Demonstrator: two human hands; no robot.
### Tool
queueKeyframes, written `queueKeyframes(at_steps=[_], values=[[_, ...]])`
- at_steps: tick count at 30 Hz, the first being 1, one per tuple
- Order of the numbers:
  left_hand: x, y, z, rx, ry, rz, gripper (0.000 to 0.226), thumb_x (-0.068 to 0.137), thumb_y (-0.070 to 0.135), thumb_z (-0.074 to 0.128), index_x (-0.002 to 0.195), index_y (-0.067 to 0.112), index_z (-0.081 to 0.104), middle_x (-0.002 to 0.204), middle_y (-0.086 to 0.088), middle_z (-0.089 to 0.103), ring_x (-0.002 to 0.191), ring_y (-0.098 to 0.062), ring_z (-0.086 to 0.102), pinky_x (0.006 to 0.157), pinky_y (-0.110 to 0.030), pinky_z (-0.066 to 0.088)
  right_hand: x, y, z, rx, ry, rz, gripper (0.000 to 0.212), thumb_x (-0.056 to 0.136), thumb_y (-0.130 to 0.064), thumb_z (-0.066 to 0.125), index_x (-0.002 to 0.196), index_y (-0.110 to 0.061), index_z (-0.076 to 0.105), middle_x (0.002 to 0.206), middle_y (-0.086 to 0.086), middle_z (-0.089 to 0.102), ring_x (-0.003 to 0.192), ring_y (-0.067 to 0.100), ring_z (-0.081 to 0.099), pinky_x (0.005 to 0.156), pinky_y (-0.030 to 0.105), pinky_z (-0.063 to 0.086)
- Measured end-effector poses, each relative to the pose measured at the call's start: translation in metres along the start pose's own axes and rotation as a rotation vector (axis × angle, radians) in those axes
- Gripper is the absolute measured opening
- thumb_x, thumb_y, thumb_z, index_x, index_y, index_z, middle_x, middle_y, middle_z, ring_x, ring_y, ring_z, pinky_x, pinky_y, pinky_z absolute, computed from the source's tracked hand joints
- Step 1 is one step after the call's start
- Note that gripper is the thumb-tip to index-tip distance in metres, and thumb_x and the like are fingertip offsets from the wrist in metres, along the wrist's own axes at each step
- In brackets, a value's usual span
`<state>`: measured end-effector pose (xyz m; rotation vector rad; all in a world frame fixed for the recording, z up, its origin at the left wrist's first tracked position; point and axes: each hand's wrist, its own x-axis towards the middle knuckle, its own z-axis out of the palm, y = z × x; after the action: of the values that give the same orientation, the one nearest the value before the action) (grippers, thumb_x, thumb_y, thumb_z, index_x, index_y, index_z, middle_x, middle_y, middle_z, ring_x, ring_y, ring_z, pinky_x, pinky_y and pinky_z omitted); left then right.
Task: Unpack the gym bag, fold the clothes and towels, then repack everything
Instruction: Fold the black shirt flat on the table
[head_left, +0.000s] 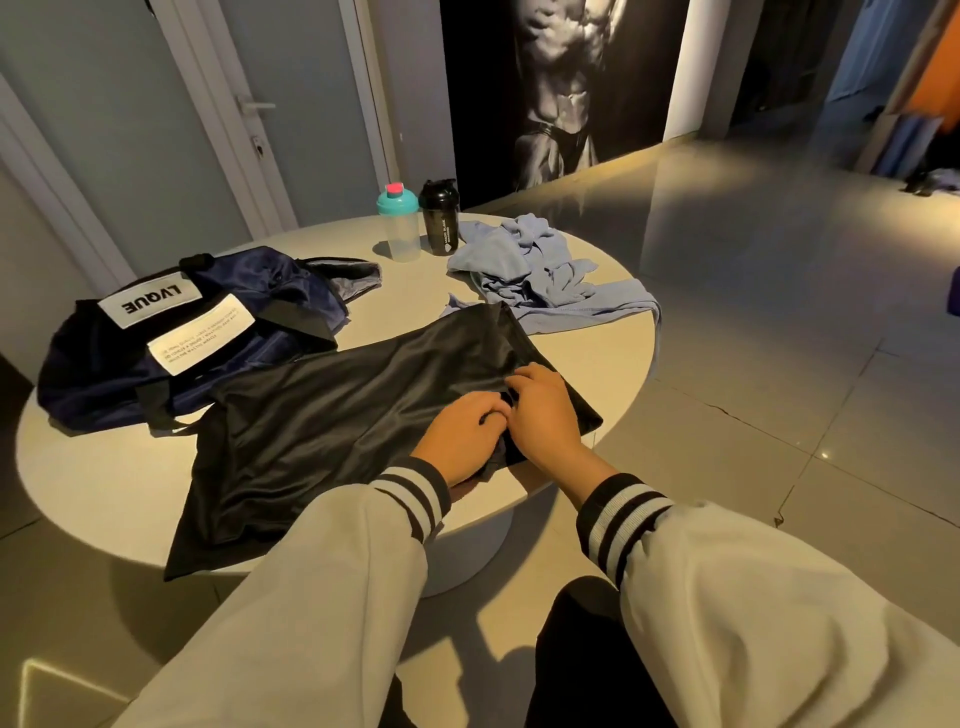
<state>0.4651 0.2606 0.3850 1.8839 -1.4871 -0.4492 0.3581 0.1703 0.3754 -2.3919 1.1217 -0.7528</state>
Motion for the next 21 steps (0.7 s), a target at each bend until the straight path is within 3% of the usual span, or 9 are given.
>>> queueKeyframes(at_steps=[3, 7, 11, 15, 18, 21], values=[[0.015, -0.007, -0.018, 0.242, 0.138, -0.108, 0.031, 0.102, 0.024, 0.046, 0.126, 0.024, 0.067, 0.144, 0.000, 0.056, 0.136, -0.022, 0.045, 0.118, -0.040, 0.028, 0.017, -0.010, 0.001, 0.020, -0.074, -0.040, 0.038, 0.098, -0.011, 0.052, 0.135, -0.008, 0.059, 0.138, 0.011, 0.057, 0.133, 0.028, 0.046, 0.119, 0.040, 0.024], [0.035, -0.029, -0.030, 0.525, -0.142, -0.312, 0.056, 0.104, 0.049, 0.035, 0.157, 0.035, 0.025, 0.169, 0.000, 0.010, 0.155, -0.026, 0.002, 0.122, -0.055, -0.004, 0.047, -0.016, 0.015, -0.012, -0.254, -0.103, 0.045, 0.102, -0.018, 0.046, 0.146, -0.012, 0.048, 0.148, 0.010, 0.050, 0.142, 0.028, 0.038, 0.120, 0.048, 0.020], [0.045, -0.043, -0.029, 0.526, -0.244, -0.331, 0.065, 0.101, 0.061, 0.032, 0.159, 0.042, 0.009, 0.170, 0.003, 0.000, 0.155, -0.026, -0.002, 0.123, -0.056, 0.000, 0.073, -0.007, 0.030, -0.253, -0.376, -0.070, 0.050, 0.106, -0.037, 0.034, 0.153, -0.018, 0.037, 0.160, 0.005, 0.033, 0.150, 0.025, 0.022, 0.120, 0.052, 0.015], [0.064, -0.048, -0.044, 0.487, -0.136, -0.219, 0.055, 0.100, 0.061, 0.037, 0.151, 0.039, 0.038, 0.161, 0.004, 0.031, 0.147, -0.027, 0.024, 0.118, -0.049, 0.022, 0.098, 0.004, 0.037, -0.374, -0.293, 0.140, 0.054, 0.105, -0.040, 0.029, 0.154, -0.015, 0.030, 0.162, 0.008, 0.026, 0.152, 0.027, 0.014, 0.121, 0.056, 0.007], [0.087, -0.059, -0.055, 0.513, 0.002, -0.190, 0.046, 0.104, 0.044, 0.039, 0.148, 0.030, 0.045, 0.157, 0.002, 0.039, 0.143, -0.026, 0.034, 0.116, -0.045, 0.027, 0.118, -0.006, 0.045, -0.327, -0.189, -0.042, 0.050, 0.103, -0.029, 0.038, 0.151, -0.014, 0.035, 0.156, 0.008, 0.037, 0.149, 0.028, 0.022, 0.119, 0.052, 0.016], [0.104, -0.074, -0.053, 0.597, -0.088, -0.272, 0.055, 0.105, 0.046, 0.033, 0.157, 0.029, 0.028, 0.167, -0.002, 0.021, 0.152, -0.027, 0.017, 0.123, -0.050, 0.014, 0.138, -0.019, 0.056, -0.197, -0.340, -0.194, 0.049, 0.105, -0.022, 0.037, 0.154, -0.016, 0.035, 0.159, 0.007, 0.034, 0.151, 0.026, 0.019, 0.120, 0.050, 0.014]])
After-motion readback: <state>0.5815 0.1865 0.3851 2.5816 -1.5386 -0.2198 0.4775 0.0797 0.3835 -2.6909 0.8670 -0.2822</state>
